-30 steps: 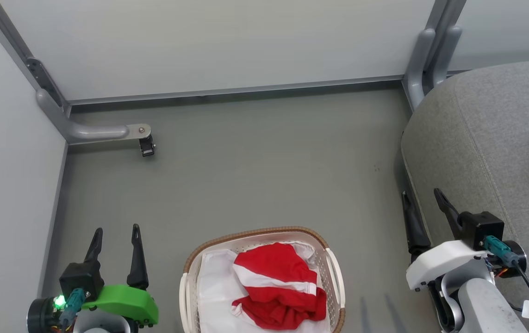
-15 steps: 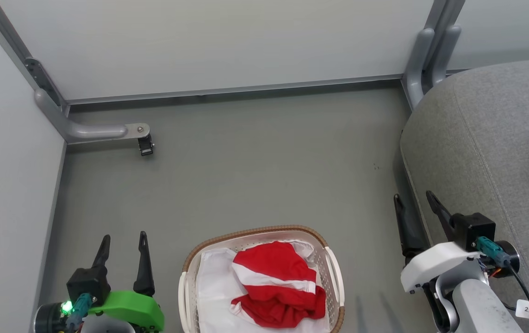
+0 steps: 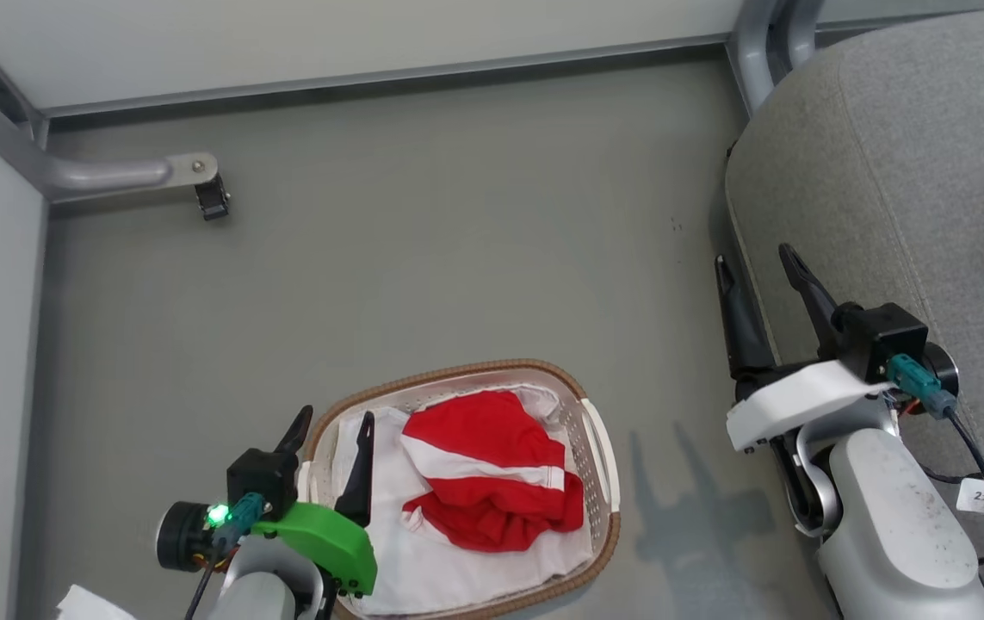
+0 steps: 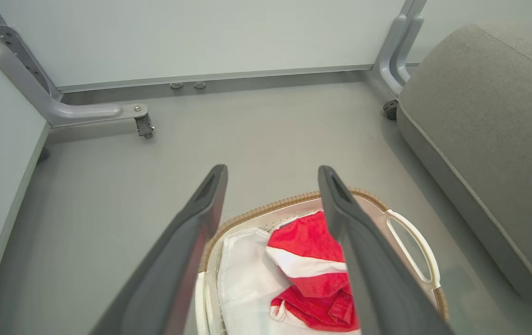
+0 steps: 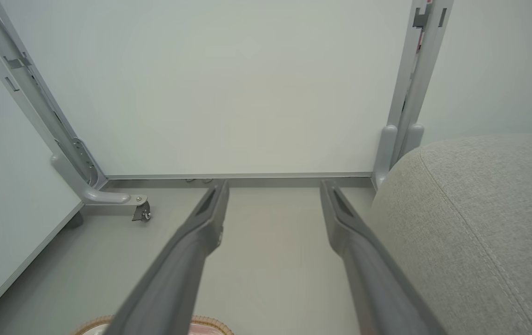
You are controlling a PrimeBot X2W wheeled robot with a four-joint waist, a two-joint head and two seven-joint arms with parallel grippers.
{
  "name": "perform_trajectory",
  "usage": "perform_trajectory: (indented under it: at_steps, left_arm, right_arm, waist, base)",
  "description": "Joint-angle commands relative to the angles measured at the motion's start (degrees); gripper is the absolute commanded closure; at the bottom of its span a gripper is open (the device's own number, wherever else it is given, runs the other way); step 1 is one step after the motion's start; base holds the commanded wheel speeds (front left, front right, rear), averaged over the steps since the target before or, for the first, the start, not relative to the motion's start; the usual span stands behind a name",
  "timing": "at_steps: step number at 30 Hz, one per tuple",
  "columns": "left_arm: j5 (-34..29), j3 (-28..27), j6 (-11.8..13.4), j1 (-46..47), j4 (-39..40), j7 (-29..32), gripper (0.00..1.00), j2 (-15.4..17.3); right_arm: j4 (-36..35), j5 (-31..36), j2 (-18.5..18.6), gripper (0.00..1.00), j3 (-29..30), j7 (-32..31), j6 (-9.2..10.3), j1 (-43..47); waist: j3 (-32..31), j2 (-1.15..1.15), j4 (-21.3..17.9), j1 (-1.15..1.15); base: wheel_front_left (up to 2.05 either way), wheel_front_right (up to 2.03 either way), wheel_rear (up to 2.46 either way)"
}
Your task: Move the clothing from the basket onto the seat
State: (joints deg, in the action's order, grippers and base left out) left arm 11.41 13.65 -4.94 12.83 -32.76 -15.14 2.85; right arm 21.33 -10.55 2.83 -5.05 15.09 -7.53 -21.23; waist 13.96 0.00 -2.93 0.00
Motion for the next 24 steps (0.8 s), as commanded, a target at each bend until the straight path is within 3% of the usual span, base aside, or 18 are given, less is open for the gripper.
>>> perform_trajectory:
  at_steps: [1,24]
  left_arm:
    - [0.6,0.9,-0.3,2.0,-1.1,0.0,0.00,0.2]
    - [-0.6,15.6,-2.6,20.4,-19.4,0.0,0.00,0.2]
  right_arm:
    - [-0.6,-0.2,0.2,0.00,-0.1,0.1,0.08,-1.1]
    - [-5.4,-2.0,0.2,0.00,-1.5,0.1,0.08,-9.2]
  waist:
    - [5.4,0.00,-3.3,0.00]
    - [24.0,0.00,-8.7,0.00]
  base:
    - [0.00,0.00,0.00]
    - [0.00,0.00,0.00]
